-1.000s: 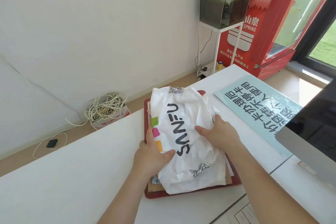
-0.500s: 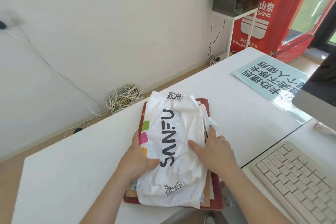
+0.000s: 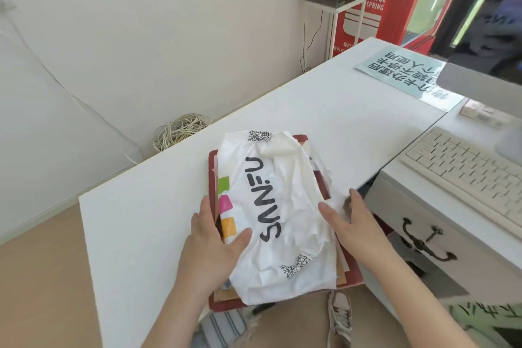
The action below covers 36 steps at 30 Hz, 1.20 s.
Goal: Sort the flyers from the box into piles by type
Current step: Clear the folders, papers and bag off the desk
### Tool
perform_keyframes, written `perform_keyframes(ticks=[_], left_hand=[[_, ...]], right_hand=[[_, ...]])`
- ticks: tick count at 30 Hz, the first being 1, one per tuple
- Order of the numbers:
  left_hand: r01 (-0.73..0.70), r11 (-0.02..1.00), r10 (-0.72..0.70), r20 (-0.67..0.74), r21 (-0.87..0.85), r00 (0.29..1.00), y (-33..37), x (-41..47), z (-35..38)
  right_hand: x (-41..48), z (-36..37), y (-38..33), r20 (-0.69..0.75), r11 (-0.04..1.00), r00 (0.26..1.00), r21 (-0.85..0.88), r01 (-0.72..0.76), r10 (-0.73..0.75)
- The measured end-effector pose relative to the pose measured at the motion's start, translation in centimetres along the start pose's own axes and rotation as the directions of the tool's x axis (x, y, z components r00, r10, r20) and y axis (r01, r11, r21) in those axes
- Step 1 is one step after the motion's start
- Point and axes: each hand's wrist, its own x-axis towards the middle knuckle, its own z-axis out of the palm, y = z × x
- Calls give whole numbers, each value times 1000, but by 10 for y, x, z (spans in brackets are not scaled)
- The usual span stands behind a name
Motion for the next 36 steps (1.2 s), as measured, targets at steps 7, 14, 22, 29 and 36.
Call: perform_keyframes(ticks=[7, 14, 22, 29, 36], left_hand=[[-116, 956, 89, 112, 269, 990, -11, -38, 7], [-33, 985, 14, 109, 170, 994, -14, -24, 21], [38, 971, -31, 34, -235, 999, -13, -95, 45], [83, 856, -39, 96, -511, 995, -4, -182, 111], [108, 805, -7, 173, -583, 985, 3, -239, 183]], right_hand=[[-34, 18, 20, 130, 984, 987, -166, -71, 93], [-8, 23, 32, 156, 985, 986, -167, -39, 65], [-52, -10, 79, 208, 994, 973, -72, -83, 96], [-120, -59, 164, 212, 994, 971, -1, -112, 109], [-168, -87, 238, 94, 987, 983, 16, -159, 157]])
